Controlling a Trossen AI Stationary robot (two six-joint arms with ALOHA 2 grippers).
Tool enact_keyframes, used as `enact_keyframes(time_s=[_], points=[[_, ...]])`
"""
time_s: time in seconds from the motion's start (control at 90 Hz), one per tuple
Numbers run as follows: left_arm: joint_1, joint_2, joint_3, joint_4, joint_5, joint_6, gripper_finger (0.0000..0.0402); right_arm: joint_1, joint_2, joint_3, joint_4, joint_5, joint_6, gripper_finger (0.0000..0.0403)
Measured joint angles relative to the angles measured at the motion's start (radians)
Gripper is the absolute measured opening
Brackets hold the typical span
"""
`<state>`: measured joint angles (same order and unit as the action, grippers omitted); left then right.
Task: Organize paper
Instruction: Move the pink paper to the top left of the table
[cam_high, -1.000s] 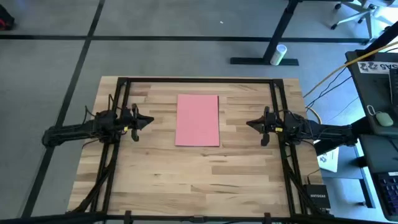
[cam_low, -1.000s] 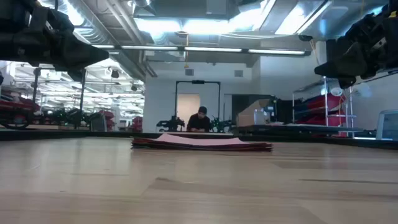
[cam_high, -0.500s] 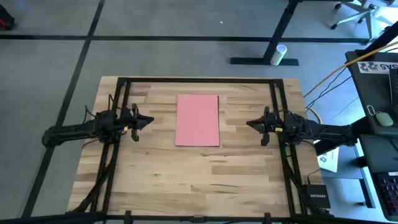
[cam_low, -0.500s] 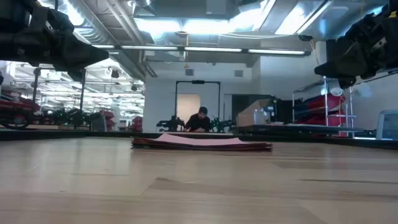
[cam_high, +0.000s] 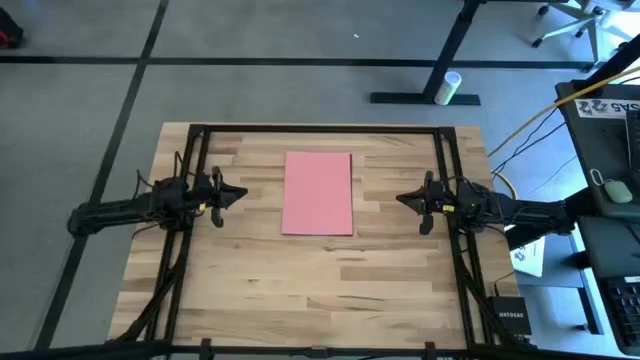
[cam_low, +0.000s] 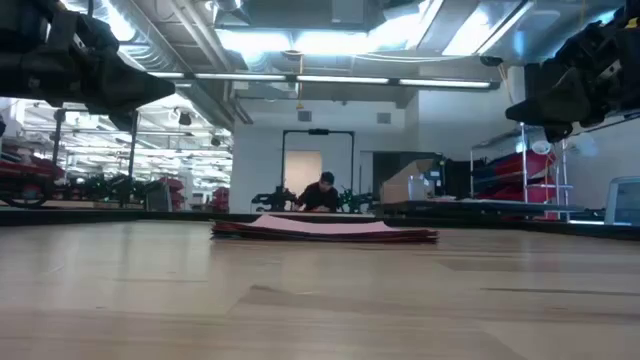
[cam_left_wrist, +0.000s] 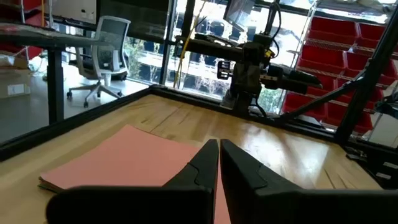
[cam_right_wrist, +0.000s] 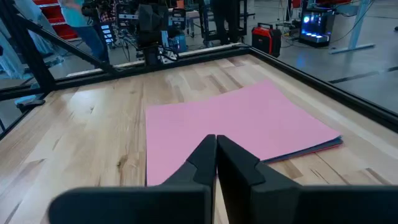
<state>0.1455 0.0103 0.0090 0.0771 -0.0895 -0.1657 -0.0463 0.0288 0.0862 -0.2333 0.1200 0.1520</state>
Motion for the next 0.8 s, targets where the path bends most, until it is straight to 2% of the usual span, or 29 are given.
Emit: enact_keyframes(time_s=[0.111, 0.2, 0.256, 0.333, 0.522, 0.8], points=[[-0.001, 0.007, 0.0, 0.105, 0.006, -0.022, 0.0, 0.0, 0.0, 0.0, 0.0, 0.0, 0.0, 0.0001], [-0.004, 0.024, 0.013, 0.22, 0.1, 0.081, 0.0, 0.0, 0.0, 0.0, 0.0, 0.0, 0.0, 0.0001], [-0.011, 0.054, 0.037, 0.221, 0.128, 0.106, 0.0, 0.0, 0.0, 0.0, 0.0, 0.0, 0.0, 0.0001], [-0.015, 0.117, 0.077, 0.156, 0.117, 0.126, 0.0, 0.0, 0.0, 0.0, 0.0, 0.0, 0.0, 0.0001], [0.008, 0.395, 0.202, -0.018, 0.04, 0.086, 0.0, 0.0, 0.0, 0.0, 0.0, 0.0, -0.006, 0.0001], [0.153, 0.863, 0.373, -0.024, 0.065, -0.225, 0.0, 0.0, 0.0, -0.002, 0.015, 0.001, 0.001, 0.0001]])
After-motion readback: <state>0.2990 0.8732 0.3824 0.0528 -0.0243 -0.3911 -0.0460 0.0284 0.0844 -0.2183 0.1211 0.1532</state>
